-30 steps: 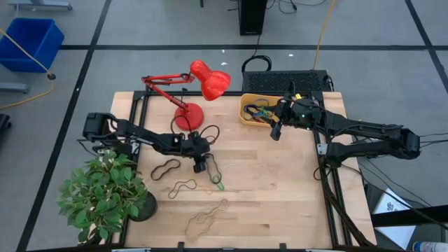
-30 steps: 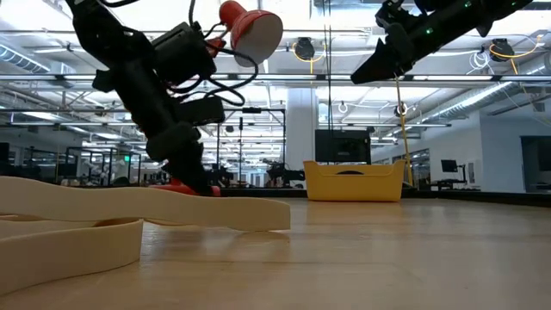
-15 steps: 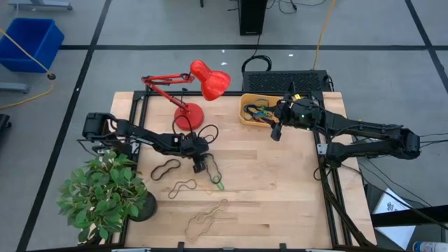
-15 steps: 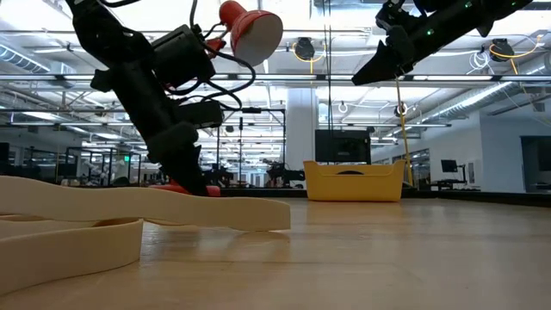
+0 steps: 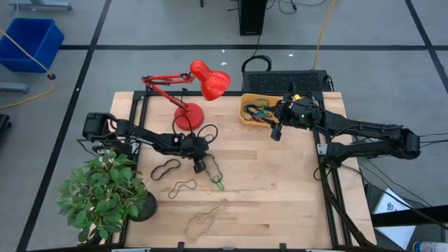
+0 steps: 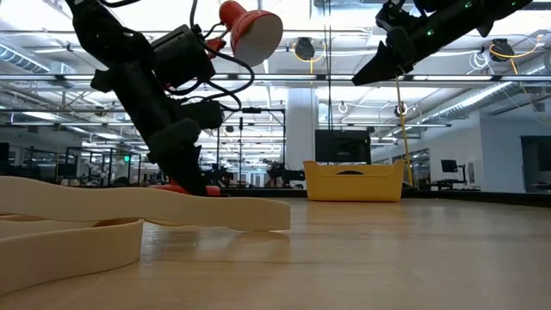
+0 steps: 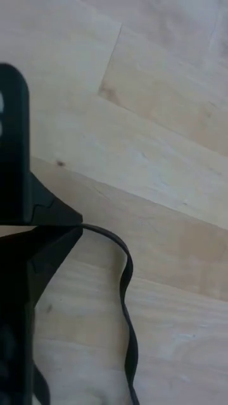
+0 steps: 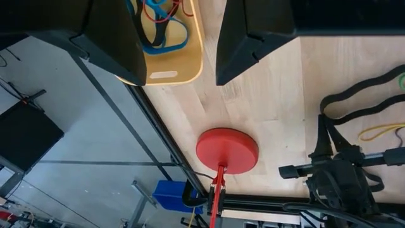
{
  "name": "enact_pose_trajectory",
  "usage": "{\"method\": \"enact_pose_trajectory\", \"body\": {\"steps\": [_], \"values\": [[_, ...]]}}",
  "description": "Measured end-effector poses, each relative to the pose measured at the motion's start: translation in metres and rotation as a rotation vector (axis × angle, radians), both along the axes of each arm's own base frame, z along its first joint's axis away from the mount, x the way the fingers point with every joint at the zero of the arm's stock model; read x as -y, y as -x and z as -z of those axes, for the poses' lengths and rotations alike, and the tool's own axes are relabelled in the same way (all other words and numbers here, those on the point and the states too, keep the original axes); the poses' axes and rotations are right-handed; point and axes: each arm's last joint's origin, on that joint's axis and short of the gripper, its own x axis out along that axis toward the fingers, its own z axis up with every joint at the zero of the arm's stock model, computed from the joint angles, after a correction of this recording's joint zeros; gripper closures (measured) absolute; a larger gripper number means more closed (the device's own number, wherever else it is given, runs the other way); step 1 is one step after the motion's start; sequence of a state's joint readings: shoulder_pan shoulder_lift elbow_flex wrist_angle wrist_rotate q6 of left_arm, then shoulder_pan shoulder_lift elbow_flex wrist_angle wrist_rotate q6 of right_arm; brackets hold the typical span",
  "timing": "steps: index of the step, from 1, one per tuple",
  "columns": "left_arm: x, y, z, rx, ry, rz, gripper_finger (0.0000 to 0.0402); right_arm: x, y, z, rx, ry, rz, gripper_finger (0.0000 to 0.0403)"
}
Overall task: Pick and place rubber bands into bin
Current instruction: Put the right black rubber band into the yellow container
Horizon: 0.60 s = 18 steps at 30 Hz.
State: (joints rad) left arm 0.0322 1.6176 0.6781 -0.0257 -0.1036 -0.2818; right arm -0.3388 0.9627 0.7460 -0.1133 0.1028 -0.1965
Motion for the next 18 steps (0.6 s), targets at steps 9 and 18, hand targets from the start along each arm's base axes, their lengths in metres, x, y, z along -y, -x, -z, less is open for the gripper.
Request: {"method": "enact_pose_trajectory", "body": {"steps": [9,18], "values": [[0.0,-0.004,-0.009,0.071,0.007,-0.009,0.0398,0.0,0.0,0.001,-0.01,-0.004,0.0,0.0216],[-0.002,-0.029,-0.066,0.277,-0.026,0.036,0.0399,0.0,0.0,0.001,0.044,-0.111,0.05,0.0216]]}}
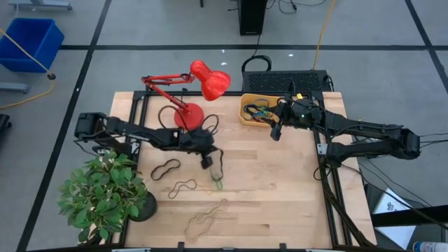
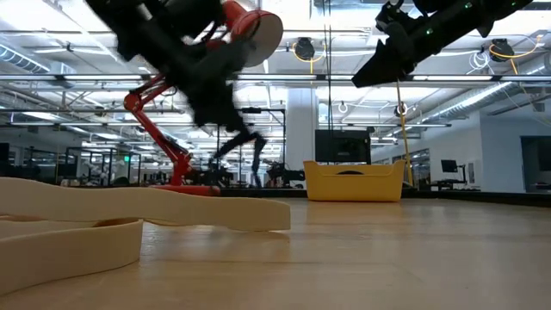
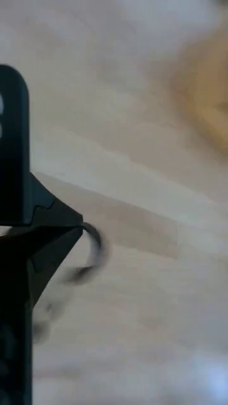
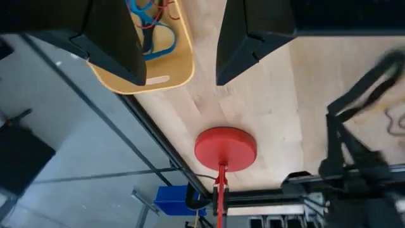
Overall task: Pick and place rubber bands into bin
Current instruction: Put the right black rubber band into the yellow container
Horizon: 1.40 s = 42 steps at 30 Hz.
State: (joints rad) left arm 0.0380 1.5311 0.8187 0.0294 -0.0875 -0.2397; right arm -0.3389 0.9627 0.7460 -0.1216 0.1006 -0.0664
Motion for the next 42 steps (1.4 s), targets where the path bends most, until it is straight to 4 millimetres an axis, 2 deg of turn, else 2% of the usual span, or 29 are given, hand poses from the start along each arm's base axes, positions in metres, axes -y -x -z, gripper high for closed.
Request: {"method": "enact_pose_trajectory", "body": {"steps": [4,12,15,19,26,34,42], "values": [[-0.001,-0.011,-0.032,0.08,-0.114,0.049,0.0399,-0.002,-0.001,-0.001,0.026,-0.043,-0.025,0.0217],[-0.001,-0.032,-0.089,0.218,-0.371,0.164,0.0399,-0.017,-0.008,-0.007,0.134,-0.16,-0.262,0.0218],[-0.001,-0.036,-0.101,0.236,-0.43,0.191,0.0399,-0.026,-0.011,-0.01,0.162,-0.179,-0.394,0.0221],[-0.001,-0.039,-0.114,0.269,-0.485,0.208,0.0398,-0.036,-0.017,-0.01,0.175,-0.187,-0.438,0.0222],[-0.001,-0.039,-0.118,0.275,-0.506,0.217,0.0395,-0.045,-0.037,-0.007,0.244,-0.207,-0.487,0.0223],[0.005,-0.04,-0.118,0.28,-0.505,0.245,0.0394,-0.042,-0.064,0.011,0.262,-0.205,-0.462,0.0229],[0.006,-0.04,-0.118,0.272,-0.521,0.234,0.0392,-0.042,-0.081,0.021,0.322,-0.332,-0.517,0.0237]]}}
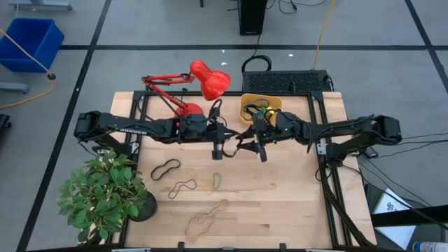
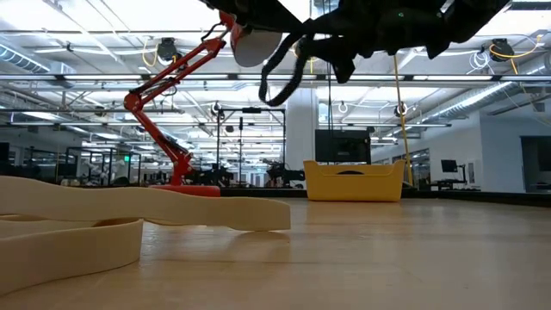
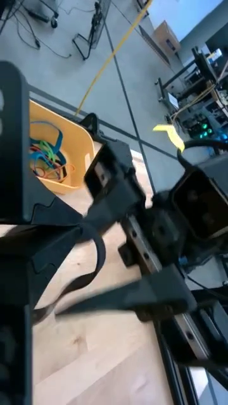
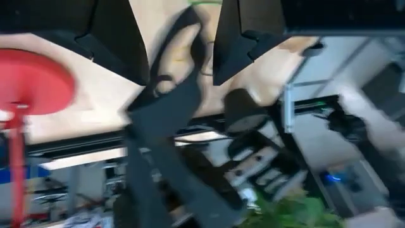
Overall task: Pick and place rubber bands into bin
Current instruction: Put the right black rubber band into the yellow container
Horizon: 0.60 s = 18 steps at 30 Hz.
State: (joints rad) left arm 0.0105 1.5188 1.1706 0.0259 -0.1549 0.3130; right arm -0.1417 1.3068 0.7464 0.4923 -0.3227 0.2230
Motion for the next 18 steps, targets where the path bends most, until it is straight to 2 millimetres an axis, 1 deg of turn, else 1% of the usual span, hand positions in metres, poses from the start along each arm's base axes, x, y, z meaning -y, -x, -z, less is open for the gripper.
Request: {"method": "enact_pose_trajectory", "body": {"steps": [4,7,13,16,18], "values": [[-0.0008,0.0001,0.0001,-0.002,-0.009,-0.003,0.0397,-0.0044,-0.0027,0.0018,0.003,-0.02,-0.033,0.0256],[-0.0008,0.0001,0.0001,-0.004,-0.019,0.001,0.0391,-0.0076,-0.0033,0.0026,0.0,-0.019,-0.045,0.0279],[-0.0008,0.0,0.0,-0.005,-0.025,0.003,0.0397,-0.0095,-0.0027,0.0013,0.014,0.026,-0.057,0.0346],[-0.0008,0.0,0.0,-0.004,-0.022,0.002,0.0386,-0.0095,-0.0026,0.001,0.017,0.035,-0.058,0.0386],[-0.0008,0.0,0.0,-0.003,-0.016,0.0,0.0377,-0.0093,-0.0027,0.0014,0.018,0.052,-0.059,0.0397]]}}
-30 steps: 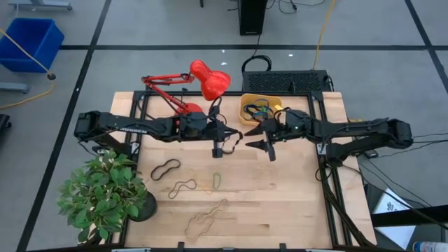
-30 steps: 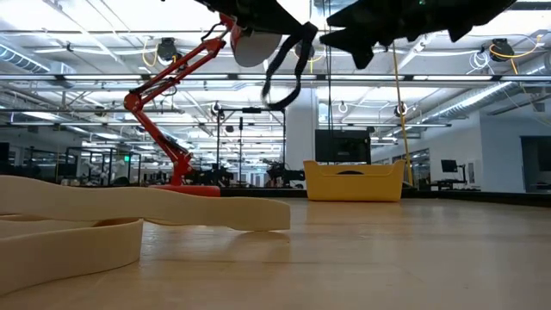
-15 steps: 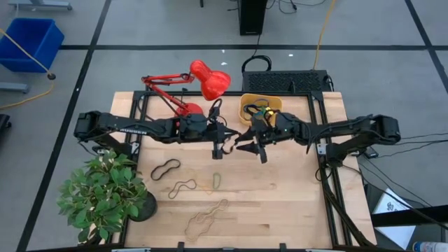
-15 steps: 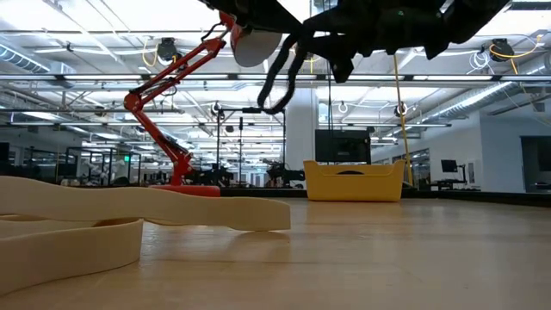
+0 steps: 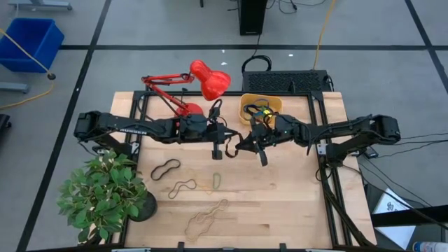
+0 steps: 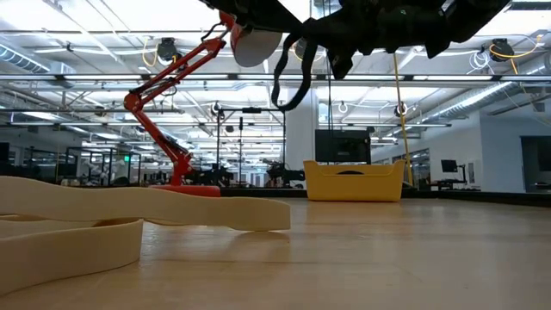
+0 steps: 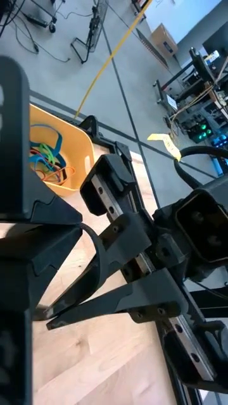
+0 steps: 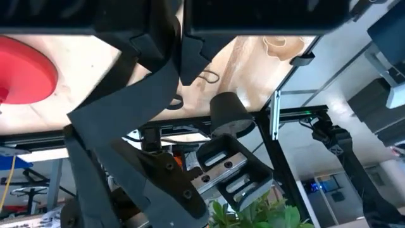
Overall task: Pick and place rubber bands into bin
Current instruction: Put the right black rubber band into the yellow container
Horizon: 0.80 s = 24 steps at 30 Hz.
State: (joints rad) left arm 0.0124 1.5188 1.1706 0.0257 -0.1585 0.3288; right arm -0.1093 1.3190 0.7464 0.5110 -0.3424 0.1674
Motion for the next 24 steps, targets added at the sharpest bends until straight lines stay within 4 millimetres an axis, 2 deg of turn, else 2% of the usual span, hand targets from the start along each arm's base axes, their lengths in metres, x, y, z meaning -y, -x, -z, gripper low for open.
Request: {"method": "enact_pose_trajectory", "body": {"steps": [17,20,24], "values": [[0.0,-0.0001,-0.0005,0.024,0.106,-0.035,0.0364,-0.0002,0.0015,0.0001,-0.014,0.004,-0.001,0.0401],[0.0,-0.0001,-0.0005,0.029,0.132,-0.045,0.0345,-0.0003,0.0028,-0.0015,-0.009,0.016,-0.003,0.0402],[-0.0007,0.0002,0.0001,0.024,0.123,-0.066,0.0296,0.0,0.0044,-0.0037,-0.001,0.026,0.003,0.0402]]}}
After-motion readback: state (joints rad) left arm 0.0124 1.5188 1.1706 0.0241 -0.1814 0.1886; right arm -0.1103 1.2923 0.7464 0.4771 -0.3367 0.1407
